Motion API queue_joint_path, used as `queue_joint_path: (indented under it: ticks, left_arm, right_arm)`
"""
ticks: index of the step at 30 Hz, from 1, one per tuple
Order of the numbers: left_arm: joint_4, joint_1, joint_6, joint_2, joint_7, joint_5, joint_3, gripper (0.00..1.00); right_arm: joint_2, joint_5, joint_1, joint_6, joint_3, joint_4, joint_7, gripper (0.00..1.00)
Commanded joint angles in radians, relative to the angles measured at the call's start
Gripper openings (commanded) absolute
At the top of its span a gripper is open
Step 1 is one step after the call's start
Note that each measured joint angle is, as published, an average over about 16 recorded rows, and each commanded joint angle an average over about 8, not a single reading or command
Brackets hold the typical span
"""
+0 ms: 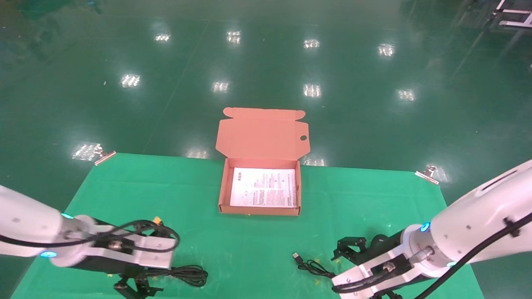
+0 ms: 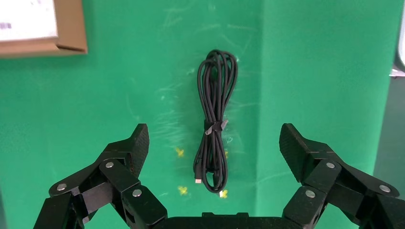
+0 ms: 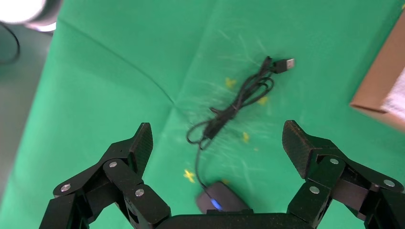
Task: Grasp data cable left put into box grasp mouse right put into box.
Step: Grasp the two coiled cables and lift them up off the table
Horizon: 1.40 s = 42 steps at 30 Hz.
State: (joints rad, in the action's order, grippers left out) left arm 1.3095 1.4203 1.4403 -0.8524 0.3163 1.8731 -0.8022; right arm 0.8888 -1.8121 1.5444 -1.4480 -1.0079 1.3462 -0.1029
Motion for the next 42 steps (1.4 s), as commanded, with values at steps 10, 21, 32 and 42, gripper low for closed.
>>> queue_joint_path:
  ticks: [10, 21, 32, 42]
  left_arm:
    - [-0.238, -0.019, -0.089, -0.114, 0.016, 0.095, -0.038, 1.0]
    - [-0.539, 0.015, -0.159, -0.21, -0.071, 0.093, -0.037, 1.0]
    - [-0.745, 0.043, -0.237, -0.282, -0.173, 0.11, -0.046, 1.0]
    - [-0.847, 0.065, -0.298, -0.318, -0.229, 0.128, -0.051, 1.0]
  right_arm:
    - [0.041, -0.04, -0.071, 0.073, -0.014, -0.067, -0.101, 1.0]
    - [0.108, -0.067, -0.092, 0.144, -0.022, -0.231, -0.08, 1.0]
    - [0.168, -0.098, -0.098, 0.206, -0.033, -0.362, -0.035, 1.0]
    - [0.221, -0.141, -0.096, 0.265, -0.048, -0.468, 0.01, 1.0]
